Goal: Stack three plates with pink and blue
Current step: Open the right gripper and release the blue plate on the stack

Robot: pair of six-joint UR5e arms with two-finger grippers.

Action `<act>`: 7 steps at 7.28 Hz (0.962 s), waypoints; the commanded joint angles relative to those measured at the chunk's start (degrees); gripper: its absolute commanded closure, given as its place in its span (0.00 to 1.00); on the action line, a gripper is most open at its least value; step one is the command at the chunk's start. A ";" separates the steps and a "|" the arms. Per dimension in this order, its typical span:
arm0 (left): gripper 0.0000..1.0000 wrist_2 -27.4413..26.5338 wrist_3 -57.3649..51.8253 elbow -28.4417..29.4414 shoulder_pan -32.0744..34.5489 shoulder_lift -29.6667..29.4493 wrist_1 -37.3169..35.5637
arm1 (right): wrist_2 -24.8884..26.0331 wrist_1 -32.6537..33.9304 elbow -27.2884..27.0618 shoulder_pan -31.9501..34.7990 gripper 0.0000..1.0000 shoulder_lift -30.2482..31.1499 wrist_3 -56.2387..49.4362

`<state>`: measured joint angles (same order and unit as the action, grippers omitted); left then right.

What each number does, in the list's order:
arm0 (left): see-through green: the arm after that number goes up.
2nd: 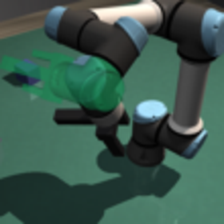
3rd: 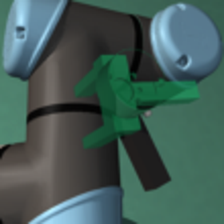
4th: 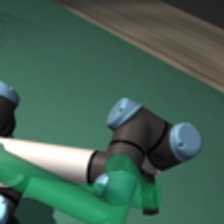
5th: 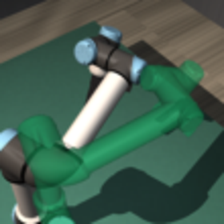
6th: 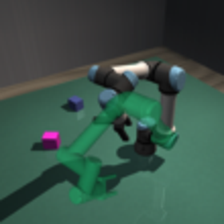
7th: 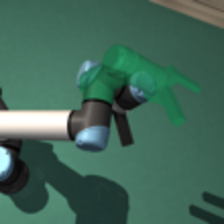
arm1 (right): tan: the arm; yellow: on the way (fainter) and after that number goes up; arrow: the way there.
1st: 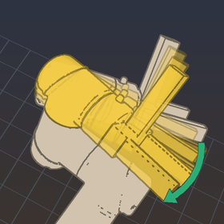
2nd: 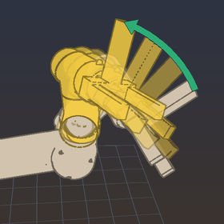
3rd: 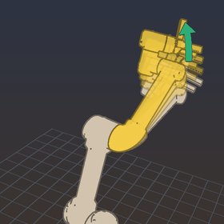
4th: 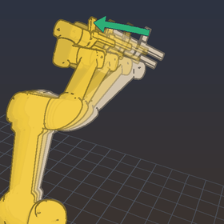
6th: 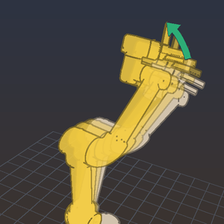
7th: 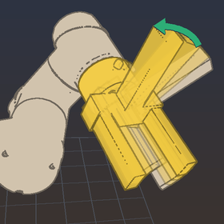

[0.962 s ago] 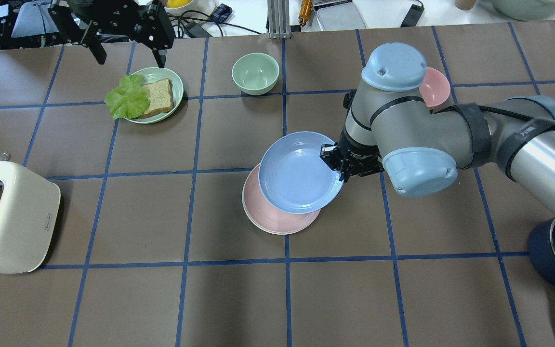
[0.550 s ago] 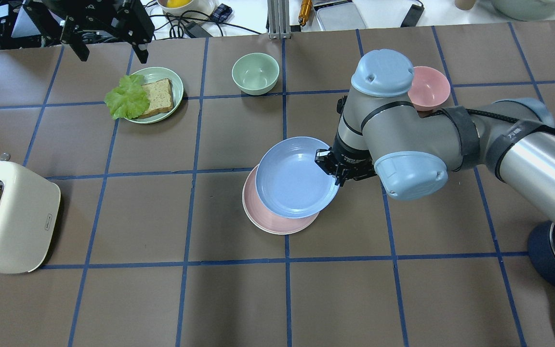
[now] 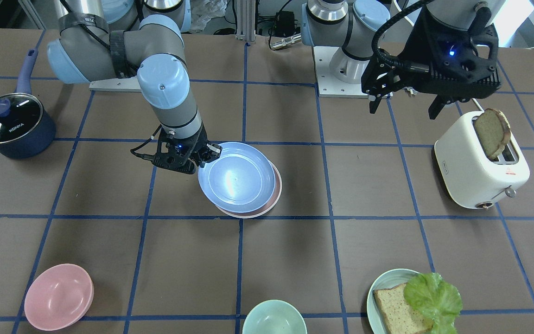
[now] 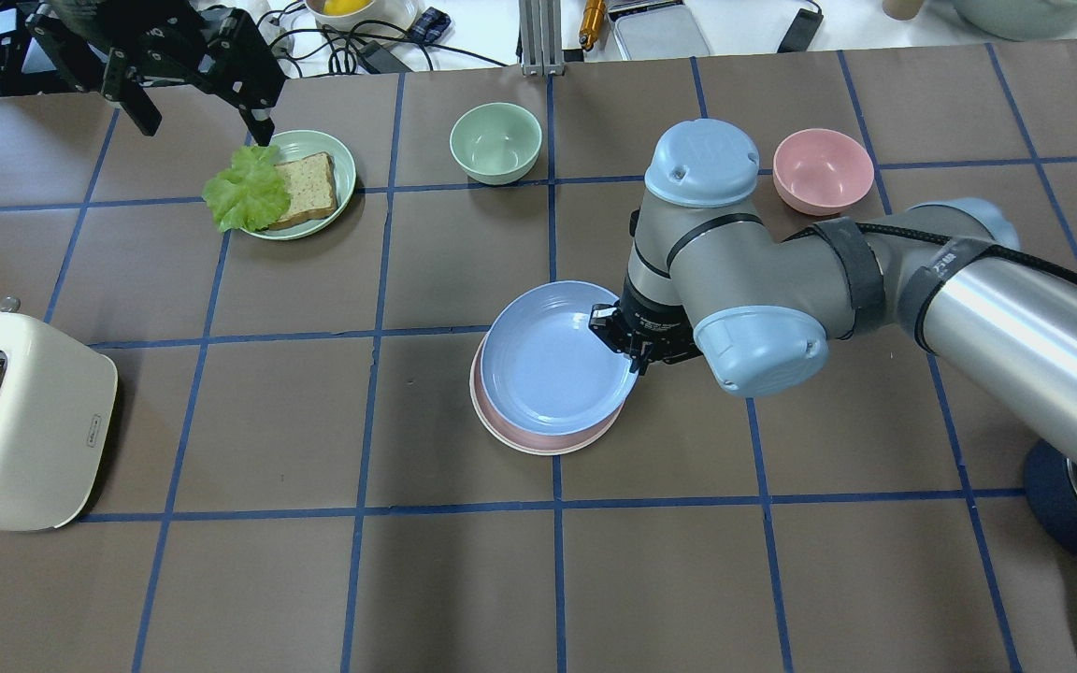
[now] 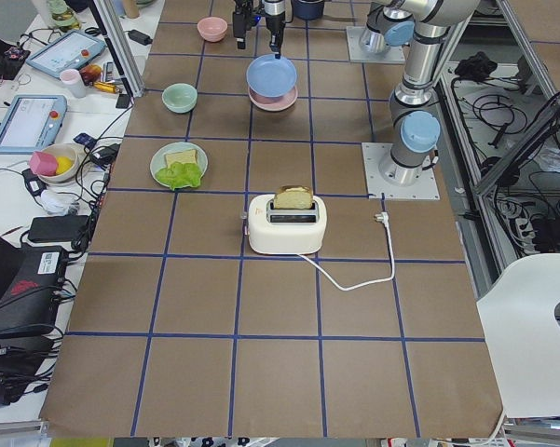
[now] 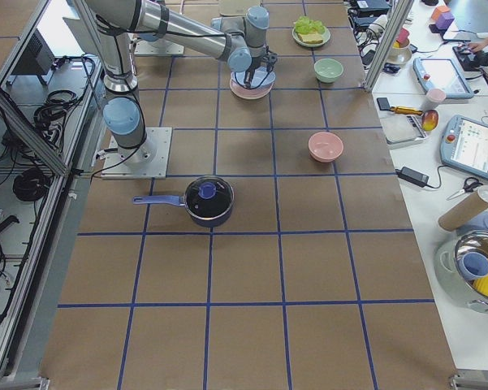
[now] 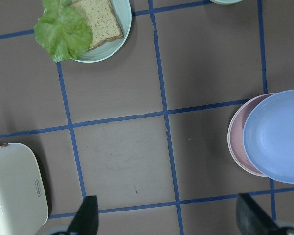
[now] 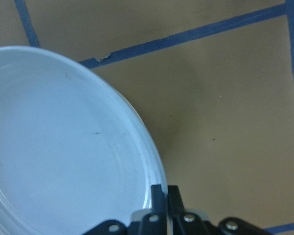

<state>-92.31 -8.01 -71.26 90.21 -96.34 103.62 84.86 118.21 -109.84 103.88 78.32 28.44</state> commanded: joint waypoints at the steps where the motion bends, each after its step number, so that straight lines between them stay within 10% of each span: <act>1: 0.00 0.20 -0.17 -5.88 -0.03 3.25 -1.22 | -0.57 0.18 -0.03 0.09 0.99 -0.27 1.61; 5: 0.00 0.29 -0.52 -13.72 0.05 7.73 -6.57 | -0.05 2.64 1.11 -0.60 0.33 -1.59 0.58; 7: 0.00 0.29 -0.61 -14.96 0.05 8.36 -8.60 | 0.56 0.64 6.45 -3.58 0.31 -1.16 -5.47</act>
<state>-91.99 -8.56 -85.45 90.26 -88.43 96.08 85.05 120.07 -106.46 102.06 76.95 26.31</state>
